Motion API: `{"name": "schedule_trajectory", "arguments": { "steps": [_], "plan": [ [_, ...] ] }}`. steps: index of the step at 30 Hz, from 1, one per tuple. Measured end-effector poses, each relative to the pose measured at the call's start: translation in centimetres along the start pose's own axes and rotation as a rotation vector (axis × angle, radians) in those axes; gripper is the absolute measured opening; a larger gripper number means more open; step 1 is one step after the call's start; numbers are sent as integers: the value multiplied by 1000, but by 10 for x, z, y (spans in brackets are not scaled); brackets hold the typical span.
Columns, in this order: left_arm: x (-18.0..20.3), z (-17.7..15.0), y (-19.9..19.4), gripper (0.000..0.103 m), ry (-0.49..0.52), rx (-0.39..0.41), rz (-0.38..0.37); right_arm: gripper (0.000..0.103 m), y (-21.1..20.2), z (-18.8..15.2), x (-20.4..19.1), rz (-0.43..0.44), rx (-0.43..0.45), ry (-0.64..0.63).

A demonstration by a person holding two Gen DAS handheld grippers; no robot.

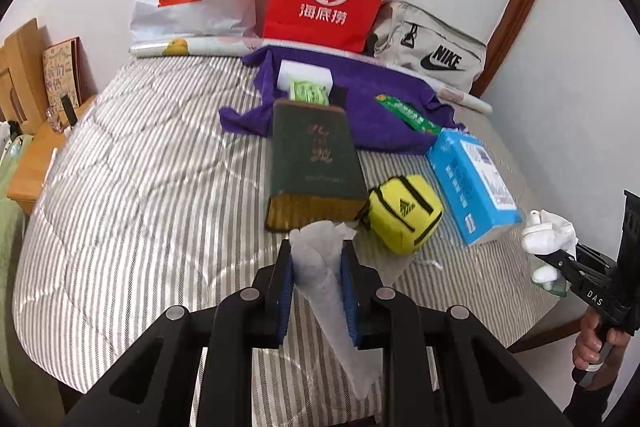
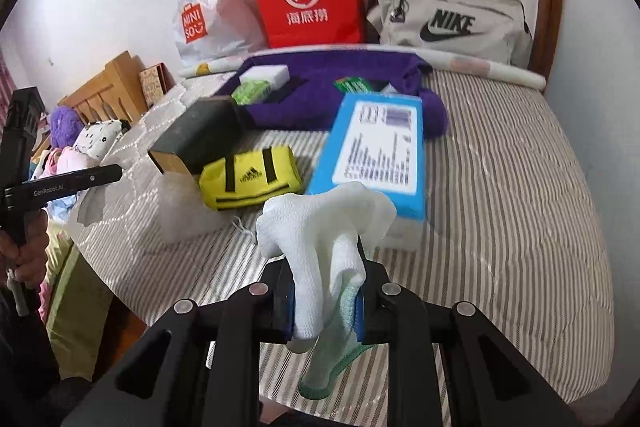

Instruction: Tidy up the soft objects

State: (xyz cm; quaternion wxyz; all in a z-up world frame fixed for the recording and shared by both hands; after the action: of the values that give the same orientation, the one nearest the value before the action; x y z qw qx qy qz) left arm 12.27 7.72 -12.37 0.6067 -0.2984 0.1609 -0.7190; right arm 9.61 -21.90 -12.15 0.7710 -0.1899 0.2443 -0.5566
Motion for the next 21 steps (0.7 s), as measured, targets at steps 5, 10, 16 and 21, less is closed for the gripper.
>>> {"name": "schedule_trajectory", "arguments": {
  "steps": [5, 10, 16, 21],
  "plan": [
    [2, 15, 0, 21, -5, 8, -8, 21, 2, 19, -1, 16, 21, -1],
    [5, 28, 5, 21, 10, 7, 1, 21, 7, 33, -1, 19, 35, -2],
    [11, 48, 11, 21, 28, 19, -15, 21, 15, 51, -1, 40, 51, 3],
    [16, 62, 21, 21, 26, 18, -25, 21, 27, 68, 4, 41, 54, 11]
  ]
}}
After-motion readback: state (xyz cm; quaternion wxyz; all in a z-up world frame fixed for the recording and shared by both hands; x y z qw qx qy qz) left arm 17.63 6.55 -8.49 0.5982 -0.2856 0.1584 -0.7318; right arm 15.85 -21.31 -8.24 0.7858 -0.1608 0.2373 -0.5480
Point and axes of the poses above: each gripper's, at about its wrist camera, not at the fingertips, and y roughly the way its jaws point, x to its right, z to its top, the point moved 3 cm from there along y, roughly the way its jaws point, and after that the axes turned 15 degrees about x, right-handed, at the moved point
